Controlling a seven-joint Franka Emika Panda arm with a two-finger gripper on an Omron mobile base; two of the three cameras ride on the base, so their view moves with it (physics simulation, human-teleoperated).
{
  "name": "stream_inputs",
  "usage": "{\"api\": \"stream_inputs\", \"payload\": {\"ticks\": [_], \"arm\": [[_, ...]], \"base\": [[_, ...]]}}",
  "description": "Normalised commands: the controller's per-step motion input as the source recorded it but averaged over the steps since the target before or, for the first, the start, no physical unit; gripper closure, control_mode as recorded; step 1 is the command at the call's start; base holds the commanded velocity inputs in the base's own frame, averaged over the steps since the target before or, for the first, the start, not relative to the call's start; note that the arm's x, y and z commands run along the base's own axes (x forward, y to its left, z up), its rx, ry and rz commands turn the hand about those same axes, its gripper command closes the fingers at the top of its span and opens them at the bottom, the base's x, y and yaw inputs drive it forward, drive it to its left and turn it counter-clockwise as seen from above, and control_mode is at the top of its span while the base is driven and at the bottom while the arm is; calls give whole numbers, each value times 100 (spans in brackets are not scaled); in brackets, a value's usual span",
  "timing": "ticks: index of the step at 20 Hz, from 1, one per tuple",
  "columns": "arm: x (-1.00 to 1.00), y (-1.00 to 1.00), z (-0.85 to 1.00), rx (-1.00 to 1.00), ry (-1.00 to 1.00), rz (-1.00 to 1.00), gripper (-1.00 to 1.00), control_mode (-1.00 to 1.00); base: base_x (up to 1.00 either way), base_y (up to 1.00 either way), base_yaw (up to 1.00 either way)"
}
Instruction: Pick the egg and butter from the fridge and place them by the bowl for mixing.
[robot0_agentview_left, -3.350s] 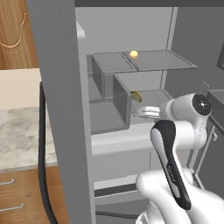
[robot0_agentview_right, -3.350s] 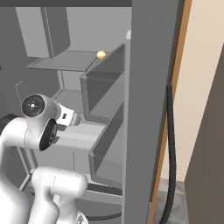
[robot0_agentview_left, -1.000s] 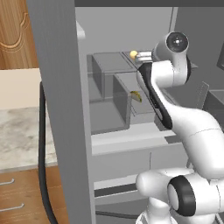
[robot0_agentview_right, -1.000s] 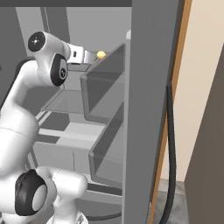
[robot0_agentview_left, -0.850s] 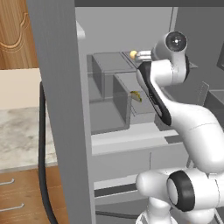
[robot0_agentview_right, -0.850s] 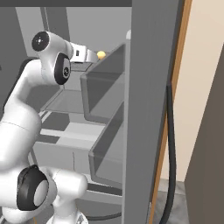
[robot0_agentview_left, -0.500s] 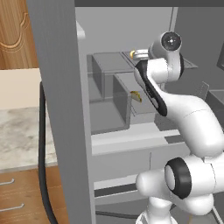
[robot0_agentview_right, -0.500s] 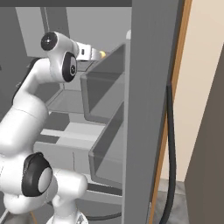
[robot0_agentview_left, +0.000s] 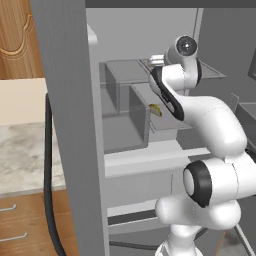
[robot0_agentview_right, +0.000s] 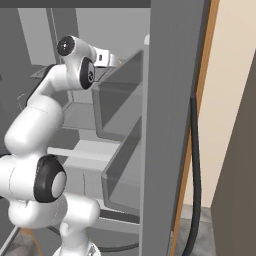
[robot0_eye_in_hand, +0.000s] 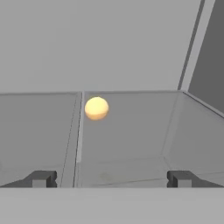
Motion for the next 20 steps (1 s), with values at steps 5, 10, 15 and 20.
{"api": "stream_inputs", "payload": {"ticks": [5, 10, 15, 20], "arm": [[47, 2, -7, 4, 5, 0, -100, -100], [53, 0, -4, 5, 2, 4, -100, -100], [54, 0, -4, 0, 0, 5, -100, -100], [62, -2, -12, 0, 3, 4, -100, -100]], "base": [[0, 0, 0], [0, 0, 0], [0, 0, 0], [0, 0, 0]]}}
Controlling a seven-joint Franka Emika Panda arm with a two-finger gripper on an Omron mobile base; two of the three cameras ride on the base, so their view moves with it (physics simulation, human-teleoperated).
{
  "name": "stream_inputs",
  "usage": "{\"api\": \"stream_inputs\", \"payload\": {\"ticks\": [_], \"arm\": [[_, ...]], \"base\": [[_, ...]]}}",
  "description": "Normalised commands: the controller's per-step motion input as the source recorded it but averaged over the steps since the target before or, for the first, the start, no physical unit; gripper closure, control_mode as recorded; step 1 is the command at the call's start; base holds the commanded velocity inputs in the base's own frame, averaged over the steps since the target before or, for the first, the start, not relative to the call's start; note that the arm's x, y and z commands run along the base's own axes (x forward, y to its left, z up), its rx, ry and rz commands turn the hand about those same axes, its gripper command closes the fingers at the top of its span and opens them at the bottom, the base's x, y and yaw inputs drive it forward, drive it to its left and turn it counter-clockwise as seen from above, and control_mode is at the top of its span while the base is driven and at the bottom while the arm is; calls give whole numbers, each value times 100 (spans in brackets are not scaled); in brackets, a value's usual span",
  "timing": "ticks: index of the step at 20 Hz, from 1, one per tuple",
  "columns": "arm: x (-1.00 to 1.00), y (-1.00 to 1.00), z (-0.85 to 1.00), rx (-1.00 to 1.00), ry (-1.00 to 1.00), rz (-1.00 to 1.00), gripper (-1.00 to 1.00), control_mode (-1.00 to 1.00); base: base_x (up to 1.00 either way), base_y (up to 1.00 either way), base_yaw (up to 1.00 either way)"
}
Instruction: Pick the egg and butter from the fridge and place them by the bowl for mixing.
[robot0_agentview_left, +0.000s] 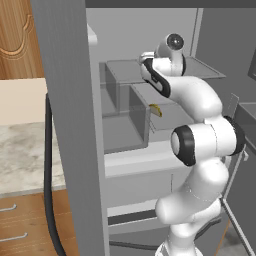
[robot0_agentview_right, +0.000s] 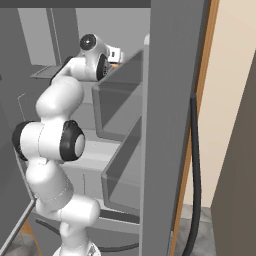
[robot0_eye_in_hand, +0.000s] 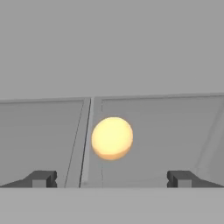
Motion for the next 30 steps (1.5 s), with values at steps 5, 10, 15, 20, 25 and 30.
{"api": "stream_inputs", "payload": {"ticks": [5, 10, 15, 20, 25, 30], "arm": [[64, -4, -9, 0, 5, 6, -100, -100], [40, -3, -9, 0, 8, 4, -100, -100], [20, -5, -13, 0, 4, 2, -100, -100], [10, 0, -23, -1, 0, 0, -100, -100], [23, 0, -19, 0, 0, 0, -100, -100], [19, 2, -24, 0, 1, 0, 100, -100]], "base": [[0, 0, 0], [0, 0, 0], [0, 0, 0], [0, 0, 0], [0, 0, 0], [0, 0, 0]]}}
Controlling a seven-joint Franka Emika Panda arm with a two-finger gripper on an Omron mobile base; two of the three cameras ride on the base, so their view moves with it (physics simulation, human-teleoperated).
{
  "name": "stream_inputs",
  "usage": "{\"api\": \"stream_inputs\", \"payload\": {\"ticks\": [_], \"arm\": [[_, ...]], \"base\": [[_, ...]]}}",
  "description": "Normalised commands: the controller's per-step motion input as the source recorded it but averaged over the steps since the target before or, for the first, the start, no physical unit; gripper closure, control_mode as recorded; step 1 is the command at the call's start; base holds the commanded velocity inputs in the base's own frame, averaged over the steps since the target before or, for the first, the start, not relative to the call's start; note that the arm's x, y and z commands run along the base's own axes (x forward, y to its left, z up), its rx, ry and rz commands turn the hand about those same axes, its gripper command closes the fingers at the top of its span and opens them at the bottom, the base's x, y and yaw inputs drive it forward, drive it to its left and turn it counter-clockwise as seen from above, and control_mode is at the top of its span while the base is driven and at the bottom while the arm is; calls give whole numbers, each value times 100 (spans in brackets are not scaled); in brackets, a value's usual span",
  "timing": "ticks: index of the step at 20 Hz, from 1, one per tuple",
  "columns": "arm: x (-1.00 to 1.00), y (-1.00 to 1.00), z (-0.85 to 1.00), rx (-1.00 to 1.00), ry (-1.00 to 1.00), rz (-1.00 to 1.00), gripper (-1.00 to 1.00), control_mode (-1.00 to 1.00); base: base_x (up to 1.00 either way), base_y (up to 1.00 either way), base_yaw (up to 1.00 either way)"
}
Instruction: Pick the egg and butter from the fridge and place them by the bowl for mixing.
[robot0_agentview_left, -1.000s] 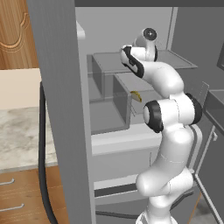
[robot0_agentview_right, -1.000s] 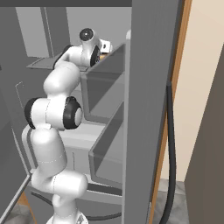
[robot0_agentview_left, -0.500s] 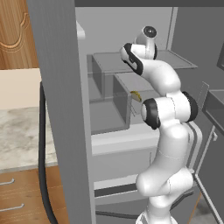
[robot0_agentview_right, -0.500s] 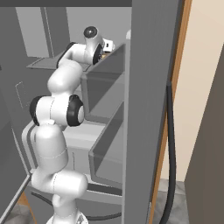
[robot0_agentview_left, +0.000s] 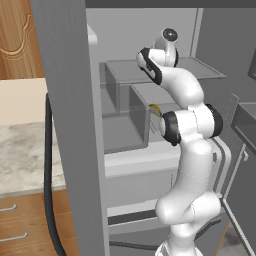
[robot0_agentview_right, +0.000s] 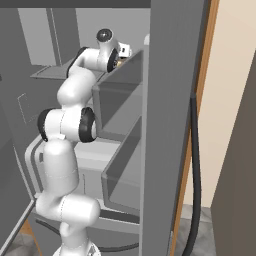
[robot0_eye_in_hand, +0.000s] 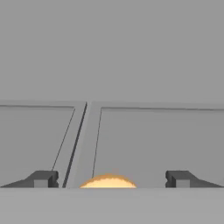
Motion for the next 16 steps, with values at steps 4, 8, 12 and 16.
{"api": "stream_inputs", "payload": {"ticks": [4, 8, 12, 16], "arm": [[2, 8, -36, 0, 6, 0, 100, -100], [0, 2, -40, 0, 8, 0, 100, -100], [-7, 1, -39, 0, 5, 0, 100, -100], [-36, 1, -32, 0, 0, 0, 100, -100]], "base": [[0, 0, 0], [0, 0, 0], [0, 0, 0], [0, 0, 0]]}}
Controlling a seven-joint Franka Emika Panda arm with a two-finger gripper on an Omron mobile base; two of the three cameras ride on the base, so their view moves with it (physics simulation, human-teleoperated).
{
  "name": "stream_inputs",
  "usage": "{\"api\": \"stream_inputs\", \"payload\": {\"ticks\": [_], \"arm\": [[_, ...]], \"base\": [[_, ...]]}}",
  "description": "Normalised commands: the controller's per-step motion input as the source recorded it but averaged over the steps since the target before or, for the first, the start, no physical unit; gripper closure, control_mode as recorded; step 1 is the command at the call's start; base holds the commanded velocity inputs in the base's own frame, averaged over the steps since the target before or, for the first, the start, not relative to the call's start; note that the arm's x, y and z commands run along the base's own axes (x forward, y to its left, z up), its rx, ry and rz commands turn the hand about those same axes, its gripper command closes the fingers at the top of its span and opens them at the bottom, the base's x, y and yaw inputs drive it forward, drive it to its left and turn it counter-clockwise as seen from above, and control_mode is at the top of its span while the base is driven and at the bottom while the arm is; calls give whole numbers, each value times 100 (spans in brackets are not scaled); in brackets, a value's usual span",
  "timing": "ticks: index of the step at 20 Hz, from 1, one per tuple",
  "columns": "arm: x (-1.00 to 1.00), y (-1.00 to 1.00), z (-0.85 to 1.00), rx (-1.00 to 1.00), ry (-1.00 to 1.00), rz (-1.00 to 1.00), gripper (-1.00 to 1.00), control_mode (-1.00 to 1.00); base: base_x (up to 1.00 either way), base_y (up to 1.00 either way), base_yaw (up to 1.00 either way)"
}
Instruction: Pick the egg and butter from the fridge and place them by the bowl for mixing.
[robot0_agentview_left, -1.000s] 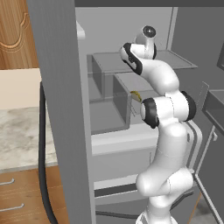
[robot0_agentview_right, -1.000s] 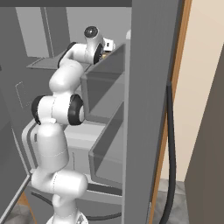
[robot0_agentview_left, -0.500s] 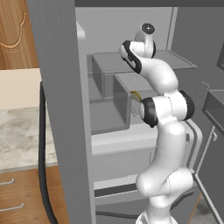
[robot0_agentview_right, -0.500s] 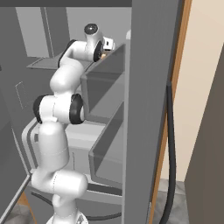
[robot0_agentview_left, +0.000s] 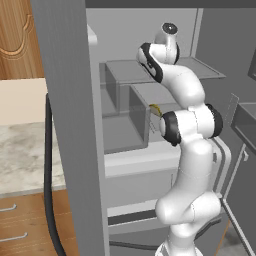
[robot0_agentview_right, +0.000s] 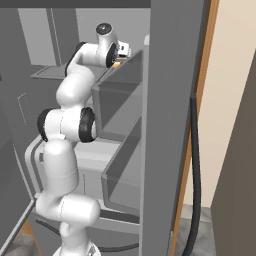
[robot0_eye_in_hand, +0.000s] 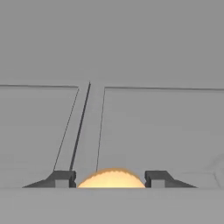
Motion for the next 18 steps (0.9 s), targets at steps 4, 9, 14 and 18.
{"api": "stream_inputs", "payload": {"ticks": [4, 9, 14, 18], "arm": [[-62, 4, -33, 0, -3, 0, 100, -100], [-72, 9, -17, 0, -10, 0, 100, -100], [-73, 18, -1, 0, -6, -5, 100, -100], [-67, 18, 0, 1, 0, -7, 100, -100]], "base": [[0, 0, 0], [0, 0, 0], [0, 0, 0], [0, 0, 0]]}}
